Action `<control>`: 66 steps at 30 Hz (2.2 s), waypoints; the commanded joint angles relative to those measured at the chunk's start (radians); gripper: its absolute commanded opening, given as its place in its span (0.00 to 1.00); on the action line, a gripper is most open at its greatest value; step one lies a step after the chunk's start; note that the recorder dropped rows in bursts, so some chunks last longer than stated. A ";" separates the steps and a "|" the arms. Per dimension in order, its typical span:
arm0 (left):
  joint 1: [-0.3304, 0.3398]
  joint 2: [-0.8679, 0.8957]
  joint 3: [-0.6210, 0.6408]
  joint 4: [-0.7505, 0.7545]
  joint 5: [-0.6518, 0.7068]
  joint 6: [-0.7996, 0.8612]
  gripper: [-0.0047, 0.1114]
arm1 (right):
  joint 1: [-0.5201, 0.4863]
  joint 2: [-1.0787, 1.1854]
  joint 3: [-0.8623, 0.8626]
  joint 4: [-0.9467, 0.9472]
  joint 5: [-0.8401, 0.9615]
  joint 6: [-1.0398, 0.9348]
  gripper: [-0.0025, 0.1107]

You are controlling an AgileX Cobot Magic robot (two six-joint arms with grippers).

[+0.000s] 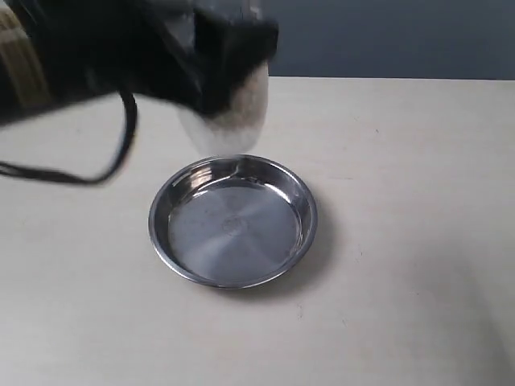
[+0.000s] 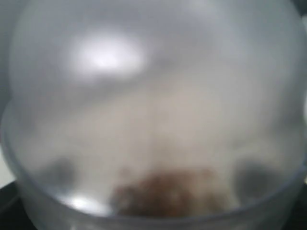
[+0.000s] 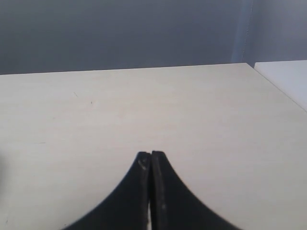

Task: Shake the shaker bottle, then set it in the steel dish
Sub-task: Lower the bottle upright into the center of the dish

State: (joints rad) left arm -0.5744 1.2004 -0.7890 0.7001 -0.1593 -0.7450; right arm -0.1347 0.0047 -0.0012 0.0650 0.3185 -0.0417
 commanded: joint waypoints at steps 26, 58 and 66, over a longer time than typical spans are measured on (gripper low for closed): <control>0.065 0.505 0.144 -0.378 -0.688 0.405 0.04 | -0.003 -0.005 0.001 0.001 -0.014 -0.002 0.01; 0.073 0.648 0.202 -0.336 -0.816 0.435 0.37 | -0.003 -0.005 0.001 0.001 -0.014 -0.002 0.01; 0.134 0.648 0.216 -0.252 -0.959 0.394 0.95 | -0.003 -0.005 0.001 0.001 -0.014 -0.002 0.01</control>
State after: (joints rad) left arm -0.4574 1.8525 -0.5735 0.4024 -1.0335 -0.3183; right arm -0.1347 0.0047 -0.0012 0.0650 0.3183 -0.0417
